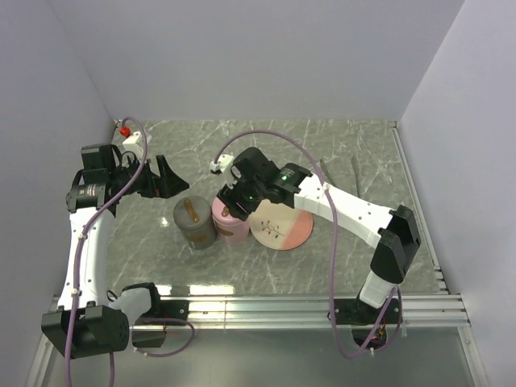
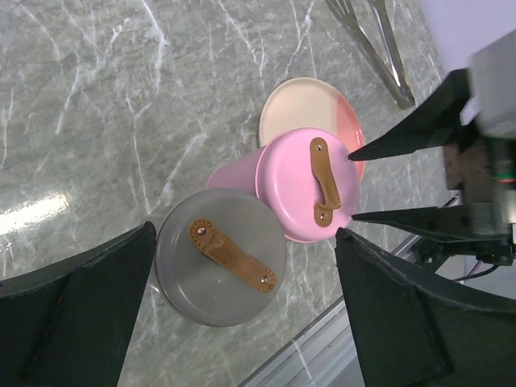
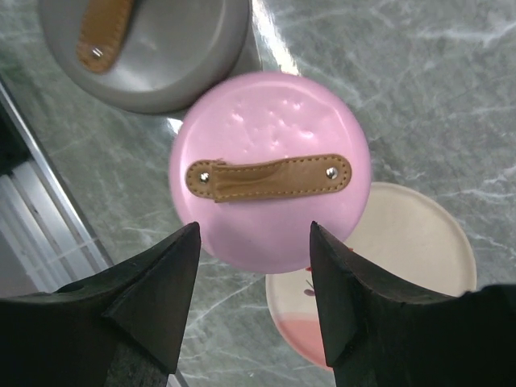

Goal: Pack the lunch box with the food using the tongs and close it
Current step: Move the packing box to the center of the board.

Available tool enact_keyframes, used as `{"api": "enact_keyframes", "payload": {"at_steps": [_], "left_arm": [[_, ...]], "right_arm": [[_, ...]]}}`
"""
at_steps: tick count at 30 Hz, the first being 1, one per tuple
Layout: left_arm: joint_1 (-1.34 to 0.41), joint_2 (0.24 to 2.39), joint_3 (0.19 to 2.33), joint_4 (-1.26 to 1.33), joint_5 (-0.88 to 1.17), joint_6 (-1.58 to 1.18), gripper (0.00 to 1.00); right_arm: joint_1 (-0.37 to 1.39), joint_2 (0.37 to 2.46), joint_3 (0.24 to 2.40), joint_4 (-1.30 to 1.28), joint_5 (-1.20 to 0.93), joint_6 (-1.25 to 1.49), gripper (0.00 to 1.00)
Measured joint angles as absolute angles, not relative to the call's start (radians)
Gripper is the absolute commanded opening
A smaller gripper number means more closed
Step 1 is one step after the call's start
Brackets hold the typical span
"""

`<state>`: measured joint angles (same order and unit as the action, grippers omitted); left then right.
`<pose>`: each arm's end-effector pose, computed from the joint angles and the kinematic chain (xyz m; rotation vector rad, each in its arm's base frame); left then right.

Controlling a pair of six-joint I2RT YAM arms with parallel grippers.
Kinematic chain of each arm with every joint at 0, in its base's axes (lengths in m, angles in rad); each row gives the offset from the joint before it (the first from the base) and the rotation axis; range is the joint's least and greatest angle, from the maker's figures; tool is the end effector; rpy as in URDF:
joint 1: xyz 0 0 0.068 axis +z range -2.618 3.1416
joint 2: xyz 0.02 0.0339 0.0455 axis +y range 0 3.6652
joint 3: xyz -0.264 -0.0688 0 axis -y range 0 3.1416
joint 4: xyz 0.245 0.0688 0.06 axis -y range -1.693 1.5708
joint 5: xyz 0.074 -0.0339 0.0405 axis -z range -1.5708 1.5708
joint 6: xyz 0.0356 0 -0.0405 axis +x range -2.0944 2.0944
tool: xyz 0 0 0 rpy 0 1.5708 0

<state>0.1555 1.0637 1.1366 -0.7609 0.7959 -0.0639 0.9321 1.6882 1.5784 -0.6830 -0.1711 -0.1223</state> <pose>0.2096 0.0071 0.3592 0.1846 2.1324 -0.8362 0.2202 0.3068 0.3308 -1.2951 2.0551 0.5833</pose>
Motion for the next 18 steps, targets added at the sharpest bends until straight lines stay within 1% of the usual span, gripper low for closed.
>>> {"api": "enact_keyframes", "payload": {"at_steps": [5,7,8,11,12,15,18], "left_arm": [[0.155,1.064,1.137,-0.788,0.780,-0.012,0.97],[0.155,1.064,1.137,-0.804,0.762,0.021,0.92],[0.155,1.064,1.137,-0.815,0.756,0.041,0.87],[0.155,1.064,1.137,-0.847,0.740,0.088,0.80],[0.155,1.064,1.137,-0.855,0.736,0.096,0.76],[0.155,1.064,1.137,-0.872,0.728,0.128,0.68],[0.155,1.064,1.137,-0.886,0.718,0.150,0.63]], "right_arm": [[0.937,1.699,1.528,-0.661,-0.154,-0.128,0.62],[0.942,1.699,1.523,-0.644,-0.151,-0.128,0.62],[0.943,1.699,1.520,-0.637,-0.150,-0.128,0.62],[0.945,1.699,1.519,-0.630,-0.150,-0.128,0.61],[0.946,1.699,1.519,-0.630,-0.150,-0.128,0.61],[0.947,1.699,1.520,-0.630,-0.150,-0.127,0.61],[0.947,1.699,1.522,-0.635,-0.150,-0.124,0.61]]}}
